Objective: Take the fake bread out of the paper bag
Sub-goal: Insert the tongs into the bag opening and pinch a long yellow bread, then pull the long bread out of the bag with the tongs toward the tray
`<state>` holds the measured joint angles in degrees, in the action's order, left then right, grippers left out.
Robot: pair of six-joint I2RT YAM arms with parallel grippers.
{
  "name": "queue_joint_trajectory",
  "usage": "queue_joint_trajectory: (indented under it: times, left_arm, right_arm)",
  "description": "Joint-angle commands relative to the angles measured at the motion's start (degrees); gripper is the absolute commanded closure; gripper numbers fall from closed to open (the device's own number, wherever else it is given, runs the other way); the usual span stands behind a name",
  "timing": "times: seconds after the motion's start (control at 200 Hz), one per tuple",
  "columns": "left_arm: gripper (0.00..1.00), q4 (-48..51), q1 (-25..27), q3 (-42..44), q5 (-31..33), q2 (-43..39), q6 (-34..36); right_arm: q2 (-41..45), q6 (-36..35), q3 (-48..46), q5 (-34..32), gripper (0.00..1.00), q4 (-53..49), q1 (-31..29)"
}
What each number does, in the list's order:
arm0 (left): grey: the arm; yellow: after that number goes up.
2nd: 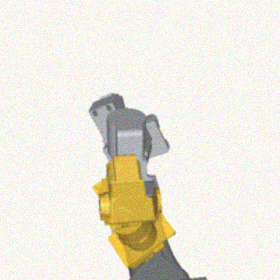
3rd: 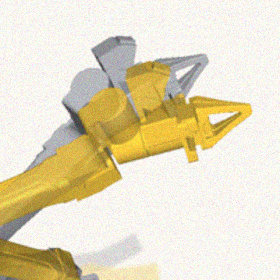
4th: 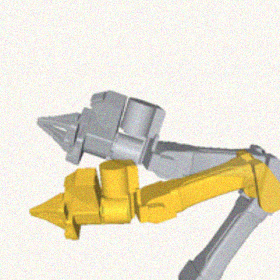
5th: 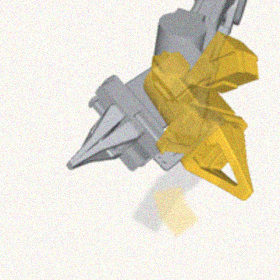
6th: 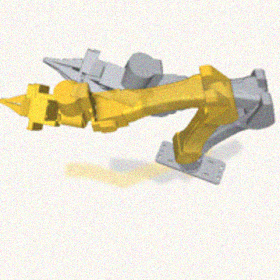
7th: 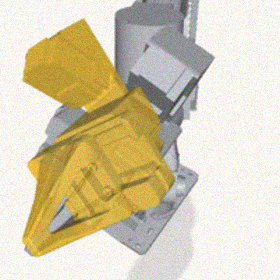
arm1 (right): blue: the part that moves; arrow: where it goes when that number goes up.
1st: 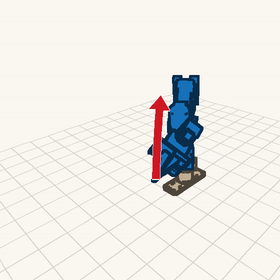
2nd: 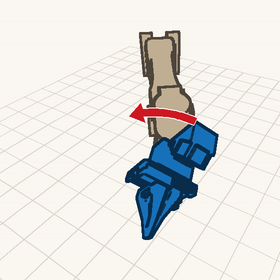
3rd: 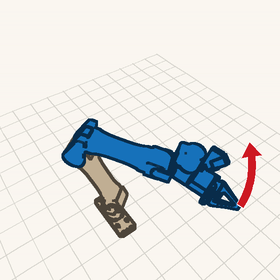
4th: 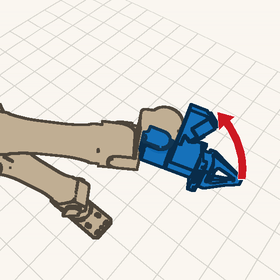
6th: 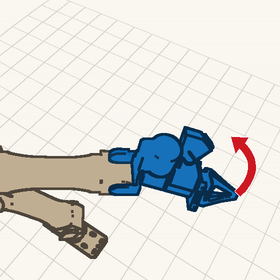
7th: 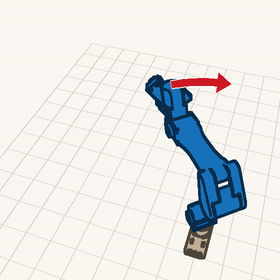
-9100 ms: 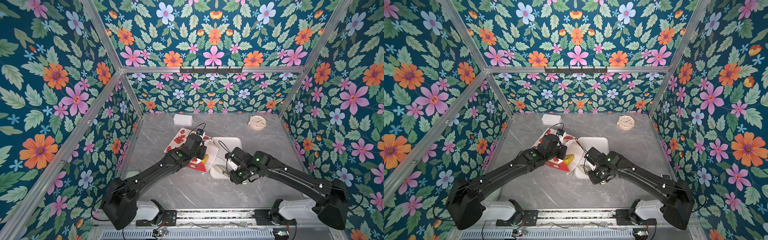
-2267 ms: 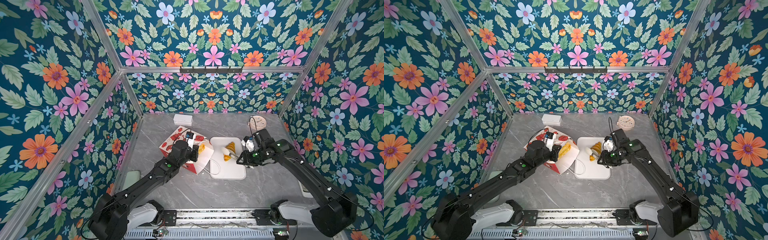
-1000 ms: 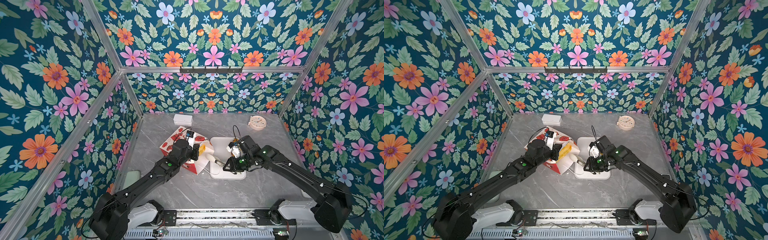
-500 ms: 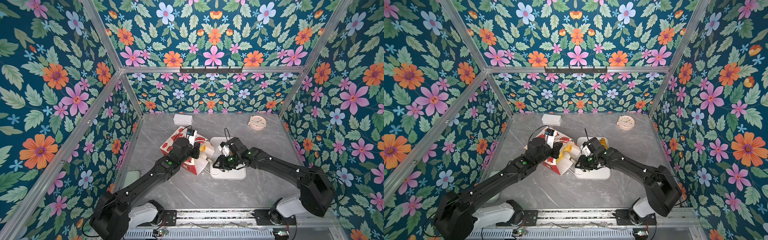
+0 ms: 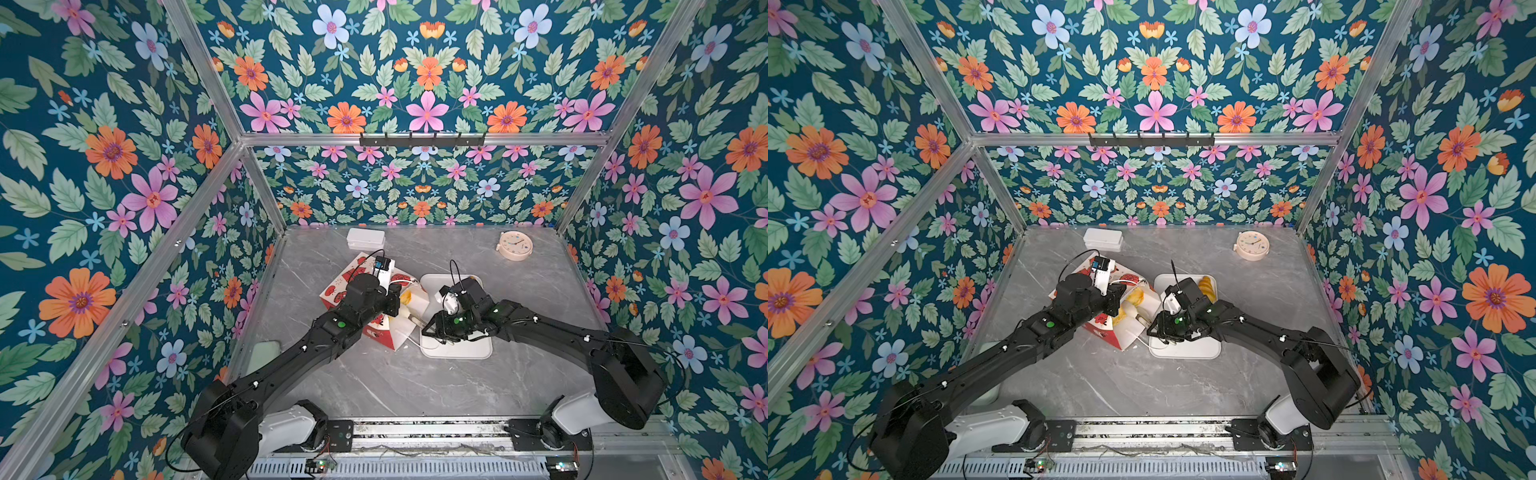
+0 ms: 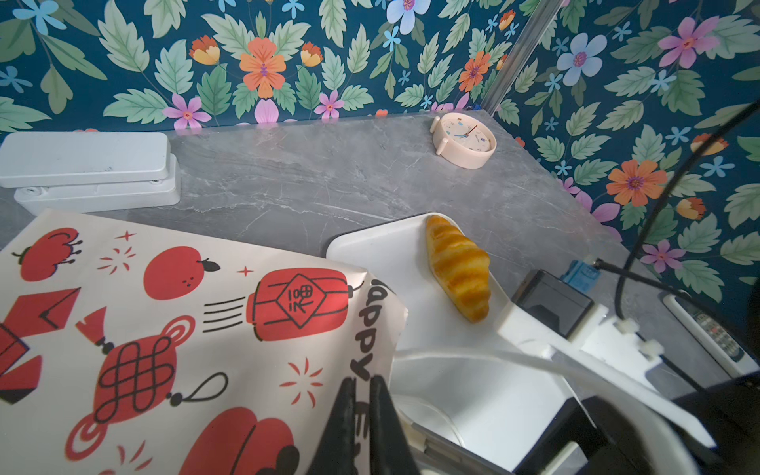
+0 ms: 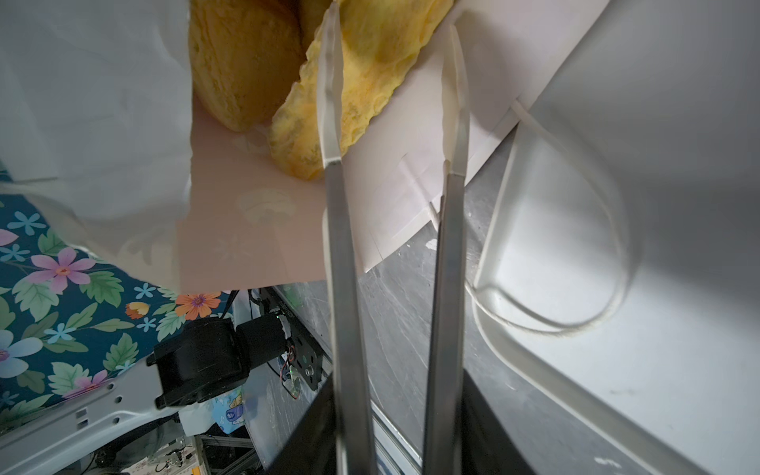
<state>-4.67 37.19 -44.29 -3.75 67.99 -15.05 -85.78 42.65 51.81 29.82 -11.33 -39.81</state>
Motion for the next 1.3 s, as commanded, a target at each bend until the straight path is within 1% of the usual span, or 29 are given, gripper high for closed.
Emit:
queue_joint_trajectory:
  times: [0.0,0.13,0.225,0.43,0.61,0.82,0.935,0.985,1.08,1.17,1.295]
  left_arm:
    - [0.90,-1.5,0.0,-0.5,-0.3,0.1,0.1]
    - [0.90,-1.7,0.0,-0.2,-0.4,0.1,0.0]
    - [0.90,-1.8,-0.1,-0.2,-0.6,0.0,0.0]
    - [0.89,-1.5,0.0,-0.2,-1.3,-0.5,0.1]
    - [0.89,-1.5,-0.1,0.2,-1.6,-0.9,-0.1]
    - [0.89,-2.0,0.0,0.4,-2.0,-1.2,-0.5]
    - [0.89,-2.0,0.0,0.3,-2.0,-1.2,-0.4]
    - [0.89,-1.8,0.0,0.2,-1.9,-1.2,-0.4]
    - [0.89,-1.6,0.0,0.1,-1.9,-1.2,-0.3]
    - [0.89,-1.4,0.0,0.0,-1.6,-1.3,-0.4]
    - [0.89,-1.1,0.0,-0.1,-1.2,-1.3,-0.6]
  right_arm:
    - [1.1,1.8,-0.8,0.5,0.59,2.7,-0.4]
    - [2.3,3.0,-2.6,-0.1,0.59,5.0,-0.5]
    - [1.0,3.1,-3.1,-0.3,0.59,7.1,-0.5]
    - [-2.1,5.5,-6.3,1.5,0.60,17.8,-0.5]
    - [-2.2,5.1,-6.6,1.2,0.60,23.1,-0.6]
    - [-5.1,3.7,-3.8,2.3,0.61,24.1,-0.5]
    - [-7.5,4.4,-3.1,3.0,0.61,26.1,-0.4]
    - [-8.2,5.0,-3.2,3.3,0.63,27.5,-0.5]
    - [-8.7,5.7,-3.2,3.4,0.70,28.9,-0.5]
    - [-8.1,5.6,-3.5,3.0,0.75,28.2,-0.5]
    - [-5.6,4.6,-4.1,2.6,0.80,25.4,-0.5]
